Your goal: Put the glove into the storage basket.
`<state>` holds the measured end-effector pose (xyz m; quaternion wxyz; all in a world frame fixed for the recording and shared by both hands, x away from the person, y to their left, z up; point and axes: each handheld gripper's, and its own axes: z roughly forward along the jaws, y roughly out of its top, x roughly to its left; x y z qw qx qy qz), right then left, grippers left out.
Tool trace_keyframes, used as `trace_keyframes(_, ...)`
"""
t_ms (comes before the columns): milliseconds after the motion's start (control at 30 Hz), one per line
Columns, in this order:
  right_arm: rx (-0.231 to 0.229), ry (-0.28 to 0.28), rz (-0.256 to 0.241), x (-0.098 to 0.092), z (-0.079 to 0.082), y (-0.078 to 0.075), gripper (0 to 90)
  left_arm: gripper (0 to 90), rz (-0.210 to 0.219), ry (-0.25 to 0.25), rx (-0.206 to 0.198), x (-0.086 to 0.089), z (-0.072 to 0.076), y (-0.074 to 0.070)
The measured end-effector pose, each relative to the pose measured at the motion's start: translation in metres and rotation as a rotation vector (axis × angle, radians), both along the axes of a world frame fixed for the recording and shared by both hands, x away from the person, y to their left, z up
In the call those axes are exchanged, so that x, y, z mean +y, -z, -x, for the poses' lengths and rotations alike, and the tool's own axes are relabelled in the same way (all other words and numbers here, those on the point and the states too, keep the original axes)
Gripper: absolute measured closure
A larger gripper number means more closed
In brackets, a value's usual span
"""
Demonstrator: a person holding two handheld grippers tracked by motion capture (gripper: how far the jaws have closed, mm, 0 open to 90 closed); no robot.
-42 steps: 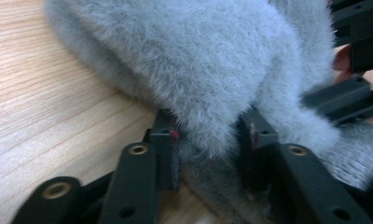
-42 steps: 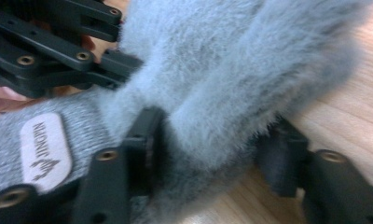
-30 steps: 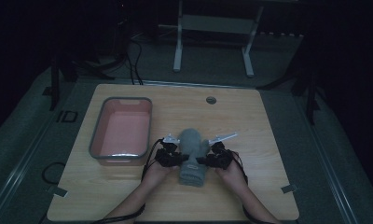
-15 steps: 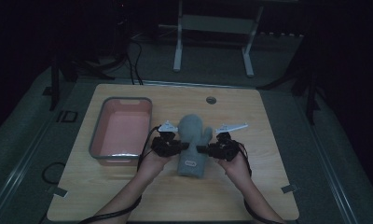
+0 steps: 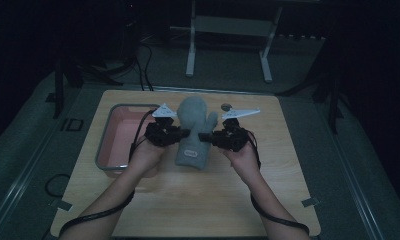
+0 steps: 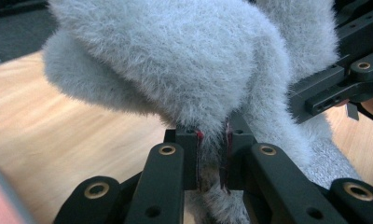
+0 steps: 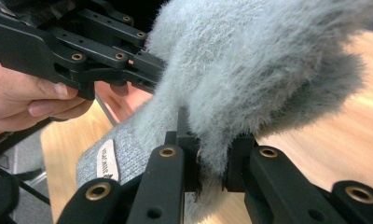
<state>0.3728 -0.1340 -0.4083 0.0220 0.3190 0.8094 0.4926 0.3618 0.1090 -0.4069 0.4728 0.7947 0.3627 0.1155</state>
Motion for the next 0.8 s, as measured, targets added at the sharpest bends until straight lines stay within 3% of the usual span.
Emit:
trace_keyframes(67, -0.004, -0.013, -0.016, 0.012, -0.005, -0.009, 80.6, 81.5, -0.011, -0.01, -0.011, 0.008, -0.001, -0.008)
trace_keyframes(200, -0.017, -0.035, -0.031, 0.032, -0.011, -0.019, 80.6, 81.5, 0.014, -0.042, -0.012, 0.035, -0.003, -0.02)
trace_keyframes(233, -0.017, -0.04, -0.033, 0.037, -0.013, -0.021, 80.6, 81.5, 0.014, -0.042, -0.012, 0.035, -0.003, -0.02)
trace_keyframes(533, -0.01, -0.093, -0.036, 0.087, -0.025, -0.022, 80.5, 81.5, 0.009, -0.119, -0.005, 0.09, 0.0, -0.021)
trace_keyframes(800, -0.033, -0.143, -0.021, 0.151, -0.033, -0.019, 80.5, 81.4, -0.005, -0.194, 0.019, 0.146, 0.003, -0.021)
